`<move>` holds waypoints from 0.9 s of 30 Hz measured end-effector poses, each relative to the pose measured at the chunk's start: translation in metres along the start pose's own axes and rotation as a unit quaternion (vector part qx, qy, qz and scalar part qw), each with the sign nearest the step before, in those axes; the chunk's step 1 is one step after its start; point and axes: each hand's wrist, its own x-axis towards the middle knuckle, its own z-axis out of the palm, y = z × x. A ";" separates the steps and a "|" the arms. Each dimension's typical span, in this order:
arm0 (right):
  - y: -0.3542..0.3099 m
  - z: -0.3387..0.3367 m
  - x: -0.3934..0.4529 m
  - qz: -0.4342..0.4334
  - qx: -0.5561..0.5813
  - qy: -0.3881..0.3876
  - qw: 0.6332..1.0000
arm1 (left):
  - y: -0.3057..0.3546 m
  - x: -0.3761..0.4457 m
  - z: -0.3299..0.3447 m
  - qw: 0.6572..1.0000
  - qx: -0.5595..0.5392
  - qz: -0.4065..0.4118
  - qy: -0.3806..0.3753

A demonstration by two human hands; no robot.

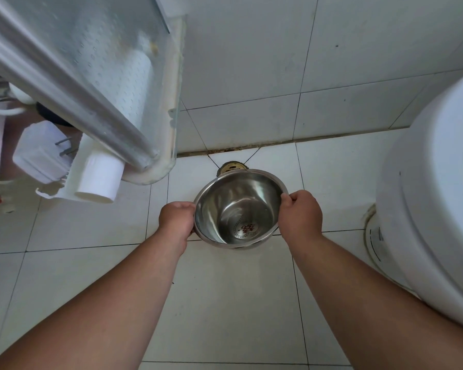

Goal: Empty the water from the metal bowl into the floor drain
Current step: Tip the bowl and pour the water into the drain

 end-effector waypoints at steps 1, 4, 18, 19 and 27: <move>0.000 0.000 0.000 -0.001 0.001 0.000 1.000 | 0.000 0.000 0.000 1.000 0.000 0.000 -0.001; 0.000 0.000 0.000 -0.002 0.002 0.003 1.000 | 0.000 0.002 0.000 1.000 -0.003 -0.002 0.002; -0.003 0.002 0.001 -0.003 0.018 0.003 1.000 | 0.004 0.004 0.000 1.000 -0.016 -0.012 0.017; -0.004 0.002 0.001 -0.004 0.020 0.003 1.000 | 0.004 0.004 0.000 1.000 -0.018 -0.010 0.018; -0.008 0.002 0.002 -0.010 0.024 0.006 1.000 | 0.010 0.001 -0.002 0.999 -0.035 -0.004 0.023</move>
